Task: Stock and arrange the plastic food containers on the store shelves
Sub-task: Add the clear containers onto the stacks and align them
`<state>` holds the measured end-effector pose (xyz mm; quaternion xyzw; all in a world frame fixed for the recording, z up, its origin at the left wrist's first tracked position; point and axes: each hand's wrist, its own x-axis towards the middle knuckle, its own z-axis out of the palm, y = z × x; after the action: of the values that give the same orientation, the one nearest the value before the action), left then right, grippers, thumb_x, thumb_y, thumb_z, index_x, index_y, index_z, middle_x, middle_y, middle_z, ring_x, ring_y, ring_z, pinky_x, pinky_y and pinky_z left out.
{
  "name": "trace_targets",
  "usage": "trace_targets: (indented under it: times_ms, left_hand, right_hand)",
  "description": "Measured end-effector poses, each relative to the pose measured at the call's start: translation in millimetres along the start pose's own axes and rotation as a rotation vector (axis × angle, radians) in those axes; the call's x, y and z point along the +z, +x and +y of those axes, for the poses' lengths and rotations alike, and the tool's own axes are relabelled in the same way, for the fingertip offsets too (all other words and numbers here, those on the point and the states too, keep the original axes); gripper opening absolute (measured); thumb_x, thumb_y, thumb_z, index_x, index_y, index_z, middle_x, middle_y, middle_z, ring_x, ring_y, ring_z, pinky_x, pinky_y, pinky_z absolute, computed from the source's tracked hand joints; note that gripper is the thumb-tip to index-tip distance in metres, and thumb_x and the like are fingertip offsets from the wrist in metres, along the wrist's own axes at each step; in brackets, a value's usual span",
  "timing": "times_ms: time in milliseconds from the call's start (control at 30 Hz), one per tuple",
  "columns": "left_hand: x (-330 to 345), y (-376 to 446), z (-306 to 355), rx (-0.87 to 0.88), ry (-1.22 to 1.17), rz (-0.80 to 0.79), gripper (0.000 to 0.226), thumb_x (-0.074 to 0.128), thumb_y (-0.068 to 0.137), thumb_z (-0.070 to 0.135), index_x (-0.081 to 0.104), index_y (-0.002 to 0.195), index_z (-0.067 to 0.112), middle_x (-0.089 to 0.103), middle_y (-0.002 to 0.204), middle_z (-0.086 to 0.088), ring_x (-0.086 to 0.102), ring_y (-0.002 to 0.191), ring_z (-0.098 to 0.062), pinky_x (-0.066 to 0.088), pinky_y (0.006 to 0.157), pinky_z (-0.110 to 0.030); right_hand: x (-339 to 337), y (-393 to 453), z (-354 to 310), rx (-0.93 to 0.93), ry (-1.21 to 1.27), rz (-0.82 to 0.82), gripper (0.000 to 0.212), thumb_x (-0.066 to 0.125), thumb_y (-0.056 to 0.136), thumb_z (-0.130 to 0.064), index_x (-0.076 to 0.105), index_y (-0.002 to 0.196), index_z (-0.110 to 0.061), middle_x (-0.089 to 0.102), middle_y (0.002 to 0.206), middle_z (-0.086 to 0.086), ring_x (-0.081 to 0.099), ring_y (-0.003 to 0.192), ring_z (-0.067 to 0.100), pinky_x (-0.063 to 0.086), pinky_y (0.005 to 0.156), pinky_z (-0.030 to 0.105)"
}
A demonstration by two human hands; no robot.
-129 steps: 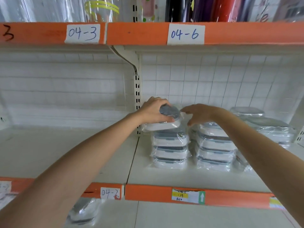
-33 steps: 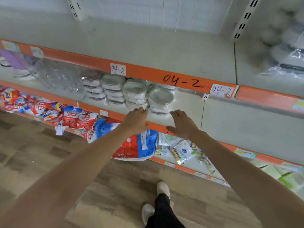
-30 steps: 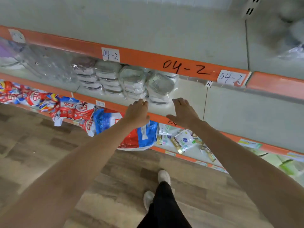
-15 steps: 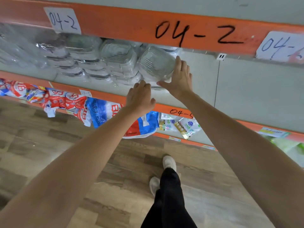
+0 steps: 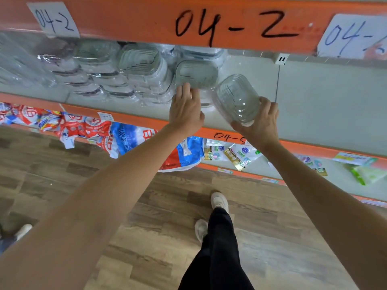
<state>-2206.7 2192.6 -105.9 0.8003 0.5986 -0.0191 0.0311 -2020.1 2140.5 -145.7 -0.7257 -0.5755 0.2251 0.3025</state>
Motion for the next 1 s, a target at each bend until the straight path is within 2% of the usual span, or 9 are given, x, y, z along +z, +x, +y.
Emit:
trace_targets:
  times_ms: [133, 267, 367, 500, 733, 833, 1000]
  left_hand:
    - [3, 14, 8, 0.034, -0.041, 0.041, 0.051, 0.054, 0.083, 0.013, 0.037, 0.128, -0.002, 0.035, 0.135, -0.017, 0.033, 0.125, -0.030, 0.029, 0.105, -0.031]
    - [7, 31, 13, 0.066, -0.073, 0.047, 0.068, 0.055, 0.087, 0.016, 0.022, 0.143, -0.004, 0.023, 0.149, -0.019, 0.019, 0.141, -0.029, 0.010, 0.117, -0.028]
    - [12, 45, 15, 0.033, -0.026, 0.012, 0.078, 0.056, 0.089, 0.019, 0.010, 0.147, -0.005, 0.009, 0.156, -0.019, 0.006, 0.146, -0.028, 0.001, 0.119, -0.032]
    - [20, 58, 11, 0.019, 0.006, 0.014, 0.082, 0.054, 0.091, 0.017, -0.001, 0.149, 0.000, -0.003, 0.158, -0.015, -0.005, 0.147, -0.027, -0.003, 0.118, -0.034]
    - [30, 71, 4, 0.046, 0.030, 0.052, 0.079, 0.056, 0.091, 0.006, 0.002, 0.149, -0.001, -0.006, 0.158, -0.017, -0.007, 0.146, -0.027, -0.001, 0.119, -0.034]
    - [28, 76, 0, 0.059, -0.023, 0.040, 0.080, 0.064, 0.087, 0.010, 0.011, 0.146, -0.002, -0.003, 0.158, -0.017, -0.005, 0.147, -0.027, 0.001, 0.119, -0.033]
    - [27, 81, -3, 0.089, -0.036, 0.025, 0.085, 0.068, 0.085, 0.015, 0.011, 0.144, -0.006, -0.005, 0.157, -0.019, -0.005, 0.147, -0.028, 0.001, 0.118, -0.032]
  right_hand:
    - [-10, -13, 31, 0.077, 0.013, -0.004, 0.088, 0.083, 0.065, -0.027, 0.034, 0.131, 0.004, 0.036, 0.122, 0.023, 0.035, 0.116, 0.037, 0.034, 0.101, 0.044]
    - [-16, -23, 51, 0.087, -0.004, 0.012, 0.089, 0.084, 0.065, -0.026, 0.035, 0.132, 0.005, 0.038, 0.122, 0.025, 0.036, 0.114, 0.038, 0.034, 0.098, 0.043]
    - [-17, -27, 62, 0.058, -0.022, 0.031, 0.090, 0.086, 0.062, -0.025, 0.037, 0.131, 0.008, 0.040, 0.118, 0.027, 0.038, 0.112, 0.040, 0.035, 0.096, 0.045]
    - [-15, -28, 72, 0.009, -0.034, 0.026, 0.091, 0.087, 0.061, -0.024, 0.037, 0.129, 0.008, 0.041, 0.116, 0.029, 0.038, 0.110, 0.037, 0.037, 0.093, 0.045]
    - [-3, -24, 80, 0.007, -0.046, 0.022, 0.092, 0.088, 0.059, -0.024, 0.038, 0.129, 0.007, 0.041, 0.115, 0.028, 0.038, 0.108, 0.037, 0.039, 0.090, 0.046]
    - [4, -22, 82, 0.033, -0.032, 0.001, 0.092, 0.088, 0.060, -0.024, 0.036, 0.132, 0.004, 0.038, 0.118, 0.026, 0.037, 0.111, 0.036, 0.038, 0.093, 0.045]
    - [12, -22, 78, 0.053, -0.039, -0.034, 0.091, 0.086, 0.062, -0.024, 0.036, 0.133, 0.001, 0.037, 0.120, 0.023, 0.035, 0.112, 0.035, 0.037, 0.093, 0.042]
